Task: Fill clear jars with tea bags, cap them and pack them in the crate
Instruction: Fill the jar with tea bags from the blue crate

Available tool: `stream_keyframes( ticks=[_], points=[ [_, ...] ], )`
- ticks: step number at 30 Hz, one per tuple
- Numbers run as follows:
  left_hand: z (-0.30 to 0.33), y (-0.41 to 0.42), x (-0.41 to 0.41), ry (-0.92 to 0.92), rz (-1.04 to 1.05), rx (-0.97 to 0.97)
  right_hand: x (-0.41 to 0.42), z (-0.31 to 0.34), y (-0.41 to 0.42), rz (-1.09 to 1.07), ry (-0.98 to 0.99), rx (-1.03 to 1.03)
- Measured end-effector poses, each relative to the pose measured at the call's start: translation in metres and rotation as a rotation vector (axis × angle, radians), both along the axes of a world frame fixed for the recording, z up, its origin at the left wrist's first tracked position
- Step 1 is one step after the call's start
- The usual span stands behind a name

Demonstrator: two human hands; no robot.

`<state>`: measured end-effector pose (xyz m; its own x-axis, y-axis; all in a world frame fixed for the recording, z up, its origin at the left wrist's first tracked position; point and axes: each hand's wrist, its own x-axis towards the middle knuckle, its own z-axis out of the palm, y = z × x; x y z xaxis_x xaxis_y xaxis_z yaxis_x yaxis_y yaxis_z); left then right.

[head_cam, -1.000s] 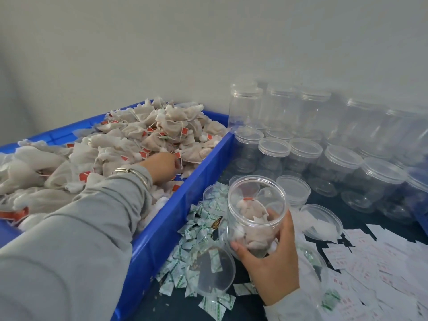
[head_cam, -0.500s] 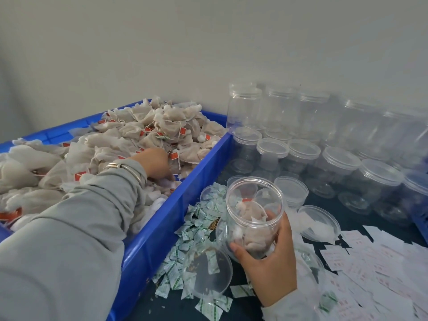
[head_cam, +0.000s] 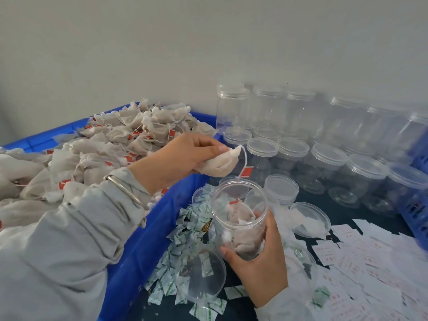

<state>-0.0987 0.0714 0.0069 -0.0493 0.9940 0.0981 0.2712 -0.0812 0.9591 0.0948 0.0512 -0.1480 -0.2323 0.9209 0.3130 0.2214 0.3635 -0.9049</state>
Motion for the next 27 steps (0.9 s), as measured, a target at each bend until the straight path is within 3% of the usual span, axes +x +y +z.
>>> stream_keyframes(
  ticks=[5,10,19,22,27],
  points=[
    [-0.004,-0.009,0.020,0.032,-0.181,0.063,-0.001,0.001,0.000,-0.002,0.000,-0.009],
    [-0.006,-0.008,0.019,0.151,-0.137,0.093,-0.001,0.000,0.000,-0.001,0.015,-0.026],
    [-0.005,-0.005,0.014,0.164,-0.067,0.091,-0.002,0.001,0.001,0.002,0.027,-0.027],
    [-0.002,-0.001,0.003,0.180,0.025,0.102,-0.001,0.001,0.001,0.007,0.036,-0.027],
    [0.002,0.012,-0.046,0.073,0.401,0.154,-0.002,-0.001,0.000,0.006,0.036,-0.033]
  ],
)
